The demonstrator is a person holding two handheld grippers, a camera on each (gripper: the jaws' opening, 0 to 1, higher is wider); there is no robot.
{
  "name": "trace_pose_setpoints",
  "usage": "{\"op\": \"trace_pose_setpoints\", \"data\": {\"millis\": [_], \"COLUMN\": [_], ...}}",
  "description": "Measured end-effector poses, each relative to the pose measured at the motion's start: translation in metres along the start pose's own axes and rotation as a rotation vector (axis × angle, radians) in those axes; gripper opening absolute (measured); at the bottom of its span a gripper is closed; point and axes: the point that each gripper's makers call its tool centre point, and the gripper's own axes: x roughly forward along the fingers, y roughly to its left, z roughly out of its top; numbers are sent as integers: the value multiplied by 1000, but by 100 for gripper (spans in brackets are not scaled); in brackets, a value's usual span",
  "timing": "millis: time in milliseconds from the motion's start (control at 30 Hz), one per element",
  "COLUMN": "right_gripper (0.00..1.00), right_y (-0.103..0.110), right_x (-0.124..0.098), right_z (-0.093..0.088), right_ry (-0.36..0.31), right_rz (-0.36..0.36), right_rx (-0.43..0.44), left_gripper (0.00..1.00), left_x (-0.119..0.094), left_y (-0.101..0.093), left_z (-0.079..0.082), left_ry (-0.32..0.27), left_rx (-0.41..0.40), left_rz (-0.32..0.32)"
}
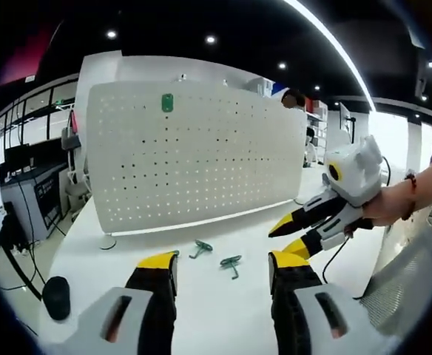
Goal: Insert the hook assembly into the mounting plate slot until the hook locks in place.
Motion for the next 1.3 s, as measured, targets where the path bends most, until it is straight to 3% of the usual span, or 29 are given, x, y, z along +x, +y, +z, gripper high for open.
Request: {"op": "trace_pose_setpoints", "data": {"millis": [600,1300], "right_gripper": [22,19], "right_y": [-12,-26], "right_x": [31,59], "right_z": [-8,-20], "right_ry": [76,171], "right_rz": [18,35], "right_rx": [-32,-97], "left_gripper": [51,47], "left_x": [2,8], "left_y": [-9,-16], "left_z": [-15,-18], "left_ry": [26,30], "left_rx": [-20,-34], "left_rz": [-22,-33]}}
